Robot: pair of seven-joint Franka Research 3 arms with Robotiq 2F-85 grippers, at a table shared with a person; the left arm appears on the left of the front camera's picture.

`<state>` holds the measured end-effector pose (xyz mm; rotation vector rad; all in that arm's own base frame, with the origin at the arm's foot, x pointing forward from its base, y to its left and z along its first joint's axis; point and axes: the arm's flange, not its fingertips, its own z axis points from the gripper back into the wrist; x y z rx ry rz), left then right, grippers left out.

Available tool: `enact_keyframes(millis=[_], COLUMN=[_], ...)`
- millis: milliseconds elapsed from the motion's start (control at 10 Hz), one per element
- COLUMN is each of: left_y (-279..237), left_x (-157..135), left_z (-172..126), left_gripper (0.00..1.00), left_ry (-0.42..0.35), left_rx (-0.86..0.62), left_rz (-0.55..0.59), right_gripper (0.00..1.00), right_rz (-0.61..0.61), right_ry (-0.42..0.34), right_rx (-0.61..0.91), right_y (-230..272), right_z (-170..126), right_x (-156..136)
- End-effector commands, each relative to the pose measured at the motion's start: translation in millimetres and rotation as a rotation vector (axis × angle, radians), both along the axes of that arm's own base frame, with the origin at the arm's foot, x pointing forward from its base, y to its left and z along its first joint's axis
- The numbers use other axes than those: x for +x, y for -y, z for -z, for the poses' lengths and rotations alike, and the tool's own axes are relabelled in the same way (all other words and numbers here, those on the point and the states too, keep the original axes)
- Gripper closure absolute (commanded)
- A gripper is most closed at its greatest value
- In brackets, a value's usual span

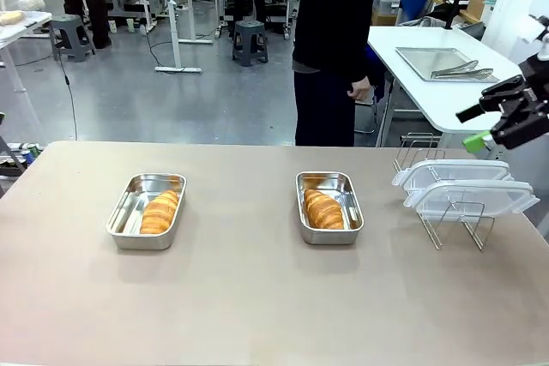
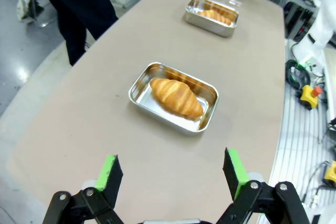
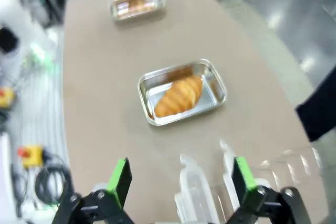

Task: Place the bread in airtight containers.
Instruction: Pick up one Airtight Container lid and hand it to the human.

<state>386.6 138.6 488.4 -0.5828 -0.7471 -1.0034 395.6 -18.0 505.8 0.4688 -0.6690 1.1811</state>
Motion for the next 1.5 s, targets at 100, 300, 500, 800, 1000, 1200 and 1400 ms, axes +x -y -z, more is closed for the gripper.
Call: enact_keyframes(millis=[100, 300, 500, 800, 1000, 1200, 1400], left_y=[-1, -1, -1, -1, -1, -1, -1], left_x=[0, 0, 0, 0, 0, 0, 0], left_z=[0, 0, 0, 0, 0, 0, 0], left_gripper=[0.0, 0.0, 0.0, 0.0, 0.0, 0.0, 0.0], left_ry=[0.005, 0.005, 0.005, 0.005, 0.005, 0.005, 0.005], left_rx=[0.007, 0.007, 0.007, 0.007, 0.007, 0.007, 0.007], left_rz=[0.008, 0.008, 0.008, 0.008, 0.008, 0.008, 0.008], right_gripper=[0.0, 0.0, 0.0, 0.0, 0.0, 0.0, 0.0], right_rz=[-0.262, -0.324, -0.274, -0.256, -0.25, -0.241, -0.248], right_ry=[0.222, 0.247, 0.21, 0.131, 0.102, 0.076, 0.059], right_rx=[-0.411, -0.542, -0.636, -0.686, -0.688, -0.695, -0.677], right_y=[-6, -11, -14, -10, -5, -2, 0], right_z=[-2, 2, 13, 34, 48, 61, 68], right_x=[-28, -40, -41, -35, -29, -20, -13])
